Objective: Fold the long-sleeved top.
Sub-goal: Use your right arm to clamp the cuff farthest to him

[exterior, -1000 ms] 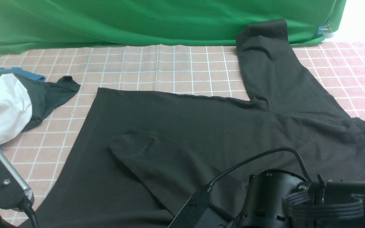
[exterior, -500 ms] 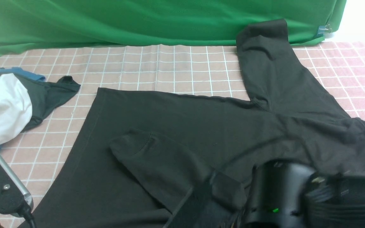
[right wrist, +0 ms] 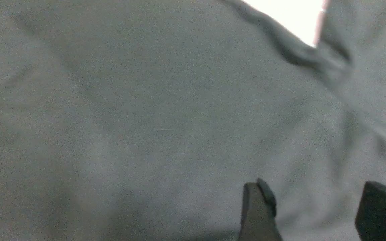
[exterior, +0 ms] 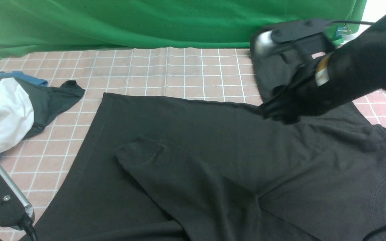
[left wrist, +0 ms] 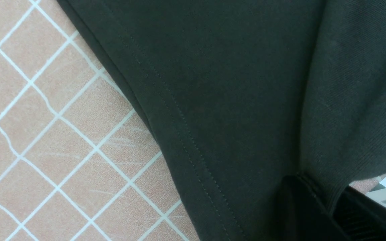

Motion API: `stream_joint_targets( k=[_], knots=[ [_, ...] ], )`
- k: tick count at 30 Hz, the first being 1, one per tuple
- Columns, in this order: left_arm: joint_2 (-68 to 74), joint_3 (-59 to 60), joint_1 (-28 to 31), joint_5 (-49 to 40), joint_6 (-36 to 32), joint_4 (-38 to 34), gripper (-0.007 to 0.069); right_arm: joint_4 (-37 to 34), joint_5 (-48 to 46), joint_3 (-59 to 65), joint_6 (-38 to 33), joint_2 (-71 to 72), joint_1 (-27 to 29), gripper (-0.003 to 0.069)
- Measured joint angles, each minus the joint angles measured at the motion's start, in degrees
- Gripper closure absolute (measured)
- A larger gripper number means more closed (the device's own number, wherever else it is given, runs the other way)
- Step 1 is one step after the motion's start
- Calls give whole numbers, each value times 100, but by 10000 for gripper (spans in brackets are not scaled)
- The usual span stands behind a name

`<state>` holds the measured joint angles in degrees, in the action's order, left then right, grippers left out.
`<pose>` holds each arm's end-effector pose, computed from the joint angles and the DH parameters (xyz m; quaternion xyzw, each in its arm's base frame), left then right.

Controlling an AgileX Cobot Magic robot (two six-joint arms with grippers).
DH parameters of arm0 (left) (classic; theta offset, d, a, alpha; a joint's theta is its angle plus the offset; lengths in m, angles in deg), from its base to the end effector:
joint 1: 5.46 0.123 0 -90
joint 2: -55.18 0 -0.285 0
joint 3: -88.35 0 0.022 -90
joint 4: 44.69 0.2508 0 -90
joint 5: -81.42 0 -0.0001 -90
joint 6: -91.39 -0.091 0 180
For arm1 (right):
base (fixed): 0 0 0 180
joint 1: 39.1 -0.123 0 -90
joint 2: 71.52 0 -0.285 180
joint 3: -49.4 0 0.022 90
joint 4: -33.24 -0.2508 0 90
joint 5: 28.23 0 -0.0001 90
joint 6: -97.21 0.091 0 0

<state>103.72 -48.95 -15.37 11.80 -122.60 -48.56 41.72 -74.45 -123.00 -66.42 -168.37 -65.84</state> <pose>0.0899 -0.0216 0.2673 0.3625 0.9164 0.0022 0.1694 0.2964 0.1385 0.2860 -0.1230 0.9576 0.0327 0.2585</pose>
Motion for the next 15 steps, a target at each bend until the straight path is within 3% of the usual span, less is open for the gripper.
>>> stream_joint_targets(
  k=[4, 7, 15],
  knots=[
    [0, 0, 0, 0, 0, -30, 589, -195, -17, 0, -230, -9, 683, 248],
    [0, 0, 0, 41, 0, -166, 589, -234, 484, -197, -358, -212, 1201, 248],
    [0, 0, 0, 129, 0, -214, 589, -254, 509, -1891, -756, -1770, 1705, 248]
  ],
)
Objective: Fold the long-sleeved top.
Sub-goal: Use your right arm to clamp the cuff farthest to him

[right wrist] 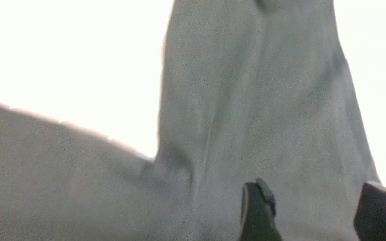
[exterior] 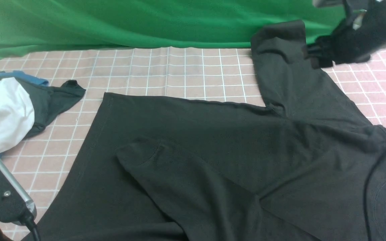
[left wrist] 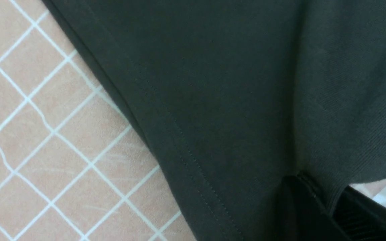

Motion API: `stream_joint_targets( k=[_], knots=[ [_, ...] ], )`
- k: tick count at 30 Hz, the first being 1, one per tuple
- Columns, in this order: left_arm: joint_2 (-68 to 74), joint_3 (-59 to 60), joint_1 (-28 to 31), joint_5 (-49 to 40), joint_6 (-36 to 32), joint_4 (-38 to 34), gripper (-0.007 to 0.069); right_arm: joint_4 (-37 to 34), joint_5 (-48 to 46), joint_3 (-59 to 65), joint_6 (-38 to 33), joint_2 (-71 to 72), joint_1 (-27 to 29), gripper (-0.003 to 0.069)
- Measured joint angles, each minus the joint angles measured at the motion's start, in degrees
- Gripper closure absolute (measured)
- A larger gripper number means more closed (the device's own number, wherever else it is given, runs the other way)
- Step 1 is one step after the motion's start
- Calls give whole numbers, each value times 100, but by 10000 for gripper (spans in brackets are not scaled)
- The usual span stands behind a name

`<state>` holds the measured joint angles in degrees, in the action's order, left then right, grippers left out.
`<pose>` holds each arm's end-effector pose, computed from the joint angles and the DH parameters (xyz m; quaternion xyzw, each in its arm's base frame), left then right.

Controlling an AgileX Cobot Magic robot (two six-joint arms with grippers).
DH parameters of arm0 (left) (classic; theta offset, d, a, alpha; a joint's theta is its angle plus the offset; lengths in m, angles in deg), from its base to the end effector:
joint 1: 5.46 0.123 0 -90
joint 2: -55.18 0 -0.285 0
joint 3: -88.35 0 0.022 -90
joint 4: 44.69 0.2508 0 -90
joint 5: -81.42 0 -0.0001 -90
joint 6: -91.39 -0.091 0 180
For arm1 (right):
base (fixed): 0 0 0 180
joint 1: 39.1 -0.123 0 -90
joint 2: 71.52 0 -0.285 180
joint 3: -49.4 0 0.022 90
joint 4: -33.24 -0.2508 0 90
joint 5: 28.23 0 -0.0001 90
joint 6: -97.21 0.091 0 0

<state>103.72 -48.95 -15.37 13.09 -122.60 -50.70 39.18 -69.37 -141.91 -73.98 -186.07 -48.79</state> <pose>0.0913 -0.0249 0.2683 0.3577 0.9154 -0.0133 0.1839 0.4156 0.0647 0.2725 -0.0340 0.9506 0.0053 0.3086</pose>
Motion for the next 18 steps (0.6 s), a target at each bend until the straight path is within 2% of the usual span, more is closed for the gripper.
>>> stream_joint_targets(
  k=[4, 9, 12, 14, 18],
  knots=[
    [0, 0, 0, 25, 0, 27, 589, -10, -155, -2002, -285, -1579, 277, 248],
    [0, 0, 0, 182, 0, 58, 589, -94, -444, -3604, -402, -2753, 530, 239],
    [0, 0, 0, 213, 0, 73, 589, -442, -442, -4385, -420, -3361, 735, 221],
    [0, 0, 0, 213, 0, 122, 589, -1120, -251, -5071, -548, -3931, 933, 199],
    [0, 0, 0, 213, 0, 169, 589, -1836, 100, -5636, -713, -4557, 1067, 169]
  ],
)
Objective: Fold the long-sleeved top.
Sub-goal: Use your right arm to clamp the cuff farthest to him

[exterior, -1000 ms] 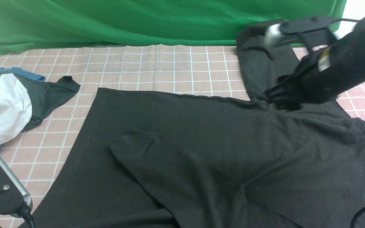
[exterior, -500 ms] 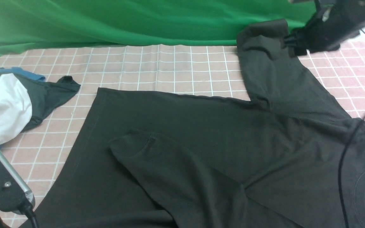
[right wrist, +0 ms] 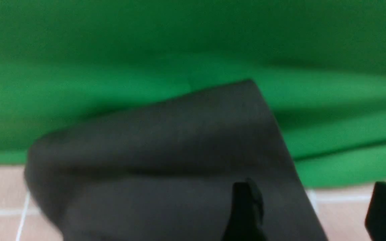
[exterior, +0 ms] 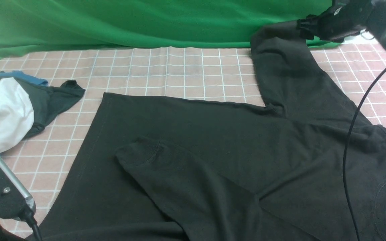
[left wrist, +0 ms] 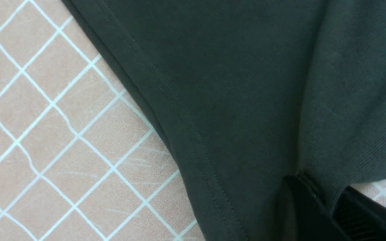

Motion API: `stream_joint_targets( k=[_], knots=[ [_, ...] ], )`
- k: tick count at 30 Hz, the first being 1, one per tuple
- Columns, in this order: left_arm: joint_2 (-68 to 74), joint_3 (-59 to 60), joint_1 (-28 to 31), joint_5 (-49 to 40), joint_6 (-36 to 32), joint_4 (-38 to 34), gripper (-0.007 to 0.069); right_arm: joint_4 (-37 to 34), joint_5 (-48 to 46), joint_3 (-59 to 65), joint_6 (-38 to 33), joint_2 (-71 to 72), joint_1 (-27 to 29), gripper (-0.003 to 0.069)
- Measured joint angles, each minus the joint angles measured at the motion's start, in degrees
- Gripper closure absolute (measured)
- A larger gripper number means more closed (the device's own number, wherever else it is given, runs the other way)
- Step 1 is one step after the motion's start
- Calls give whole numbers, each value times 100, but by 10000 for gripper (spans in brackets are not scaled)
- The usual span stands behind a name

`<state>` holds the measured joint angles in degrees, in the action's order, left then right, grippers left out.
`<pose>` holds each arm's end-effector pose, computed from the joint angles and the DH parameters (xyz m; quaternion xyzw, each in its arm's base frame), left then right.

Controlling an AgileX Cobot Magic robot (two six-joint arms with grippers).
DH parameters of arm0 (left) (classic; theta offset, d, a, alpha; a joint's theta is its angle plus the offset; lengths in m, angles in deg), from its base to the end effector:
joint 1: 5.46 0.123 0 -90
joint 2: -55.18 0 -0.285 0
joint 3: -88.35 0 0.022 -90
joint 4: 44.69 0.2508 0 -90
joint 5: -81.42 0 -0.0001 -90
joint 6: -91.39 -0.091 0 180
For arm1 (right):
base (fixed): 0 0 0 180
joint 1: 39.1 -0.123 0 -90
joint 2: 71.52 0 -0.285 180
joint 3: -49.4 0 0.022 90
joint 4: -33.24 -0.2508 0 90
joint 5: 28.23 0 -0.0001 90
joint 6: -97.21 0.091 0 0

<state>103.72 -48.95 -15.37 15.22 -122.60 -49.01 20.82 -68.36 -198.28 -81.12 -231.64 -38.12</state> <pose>0.0948 -0.0229 0.2693 0.3587 0.9120 0.0048 0.1988 0.5867 0.0026 0.1710 0.0687 0.9088 0.0995 0.3992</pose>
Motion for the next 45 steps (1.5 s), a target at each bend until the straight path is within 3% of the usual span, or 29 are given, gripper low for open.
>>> stream_joint_targets(
  k=[4, 13, 18, 19, 21, 22, 24, 28, 33, 40, 45],
  knots=[
    [0, 0, 0, 0, 0, 2, 589, -210, 255, -145, -84, -488, -2, 140],
    [0, 0, 0, -63, 0, 7, 589, -222, 25, -269, -256, -547, -67, 162],
    [0, 0, 0, -63, 0, 14, 589, -210, -380, -309, -825, -547, -163, 349],
    [0, 0, 0, -63, 0, 14, 589, -210, -391, -318, -855, -547, -168, 359],
    [0, 0, 0, -63, 0, 14, 589, -210, -477, -343, -1045, -547, -213, 495],
    [0, 0, 0, -63, 0, 14, 589, -210, -478, -343, -1052, -547, -221, 495],
    [0, 0, 0, -57, 0, 16, 589, -227, -609, -390, -1068, -527, -229, 598],
    [0, 0, 0, -7, 0, 21, 589, -237, -1156, -458, -1117, -366, -241, 608],
    [0, 0, 0, -2, 0, 33, 589, -624, -2618, -541, -1544, 420, -320, 608],
    [0, 0, 0, -12, 0, 66, 589, -716, -2923, -310, -1480, 1099, -472, 608],
    [0, 0, 0, -24, 0, 66, 589, -751, -2864, 1793, -1664, 2238, -643, 608]
  ],
)
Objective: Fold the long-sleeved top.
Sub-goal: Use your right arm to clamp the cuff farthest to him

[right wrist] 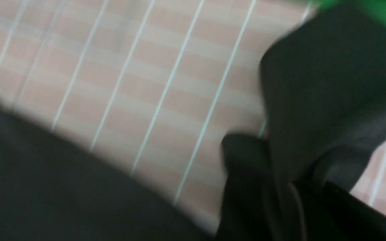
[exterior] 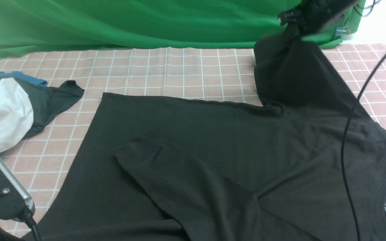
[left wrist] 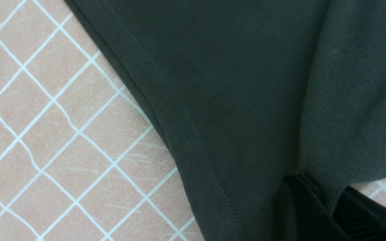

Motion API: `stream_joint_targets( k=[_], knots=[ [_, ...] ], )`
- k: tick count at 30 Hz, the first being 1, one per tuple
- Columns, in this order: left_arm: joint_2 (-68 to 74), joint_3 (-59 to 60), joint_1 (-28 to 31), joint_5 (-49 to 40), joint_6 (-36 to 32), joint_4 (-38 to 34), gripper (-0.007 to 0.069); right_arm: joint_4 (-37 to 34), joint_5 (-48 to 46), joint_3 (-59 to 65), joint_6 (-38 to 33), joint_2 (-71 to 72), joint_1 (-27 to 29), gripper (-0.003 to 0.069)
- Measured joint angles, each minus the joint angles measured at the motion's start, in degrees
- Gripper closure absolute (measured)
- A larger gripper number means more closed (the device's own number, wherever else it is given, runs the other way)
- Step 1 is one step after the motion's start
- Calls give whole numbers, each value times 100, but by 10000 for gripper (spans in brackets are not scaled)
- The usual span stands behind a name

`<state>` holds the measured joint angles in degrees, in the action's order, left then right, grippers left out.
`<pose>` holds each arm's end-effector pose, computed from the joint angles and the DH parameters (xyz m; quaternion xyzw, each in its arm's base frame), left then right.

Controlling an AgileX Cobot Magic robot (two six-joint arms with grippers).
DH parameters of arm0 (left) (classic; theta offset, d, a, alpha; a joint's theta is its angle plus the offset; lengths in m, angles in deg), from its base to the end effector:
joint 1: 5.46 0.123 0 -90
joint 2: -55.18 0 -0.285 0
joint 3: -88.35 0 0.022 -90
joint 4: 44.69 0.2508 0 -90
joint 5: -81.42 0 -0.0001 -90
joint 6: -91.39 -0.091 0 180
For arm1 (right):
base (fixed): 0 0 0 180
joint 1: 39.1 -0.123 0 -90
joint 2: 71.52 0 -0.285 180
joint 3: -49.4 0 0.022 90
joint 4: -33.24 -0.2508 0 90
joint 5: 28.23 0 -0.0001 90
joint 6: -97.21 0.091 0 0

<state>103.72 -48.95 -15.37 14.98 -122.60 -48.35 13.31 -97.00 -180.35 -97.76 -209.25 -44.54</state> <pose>0.0946 -0.0219 0.2691 0.3602 0.9121 0.0098 0.1957 0.4914 0.0759 0.2670 -0.1425 0.9546 0.1535 0.2120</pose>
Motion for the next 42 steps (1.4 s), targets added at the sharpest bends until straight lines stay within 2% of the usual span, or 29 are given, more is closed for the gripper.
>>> stream_joint_targets(
  k=[2, 4, 5, 7, 10, 13, 15, 18, 20, 22, 27, 35, 39, 42],
  knots=[
    [0, 0, 0, -13, 0, 0, 589, -22, 136, 858, -101, 321, -62, 608],
    [0, 0, 0, -38, 0, 0, 589, -42, 845, 2674, -191, 1072, -257, 608],
    [0, 0, 0, -38, 0, 0, 589, -42, 912, 2674, -203, 1132, -274, 608],
    [0, 0, 0, -38, 0, 0, 589, -54, 1675, 4195, -224, 1724, -462, 608],
    [0, 0, 0, -33, 0, -6, 589, -70, 2503, 5991, -111, 2573, -679, 564],
    [0, 0, 0, 10, 0, -36, 589, -74, 2842, 6753, -95, 2909, -730, 410],
    [0, 0, 0, 24, 0, -60, 589, -61, 2833, 6965, -88, 3004, -717, 253],
    [0, 0, 0, 29, 0, -95, 589, -55, 2618, 6919, -57, 3132, -704, 82],
    [0, 0, 0, 29, 0, -134, 589, -55, 2465, 6729, 93, 3281, -696, 19],
    [0, 0, 0, 29, 0, -157, 589, -67, 2506, 6611, 193, 3362, -696, 15],
    [0, 0, 0, 48, 0, -189, 589, -95, 3335, 5608, 601, 3217, -696, 83],
    [0, 0, 0, 48, 0, -221, 589, -113, 3167, 3391, 644, 1266, -690, 85],
    [0, 0, 0, 53, 0, -221, 589, -96, 2953, 2787, 693, 596, -678, 123],
    [0, 0, 0, 19, 0, -221, 589, -91, 2503, 2307, 845, 152, -678, 215]
  ],
)
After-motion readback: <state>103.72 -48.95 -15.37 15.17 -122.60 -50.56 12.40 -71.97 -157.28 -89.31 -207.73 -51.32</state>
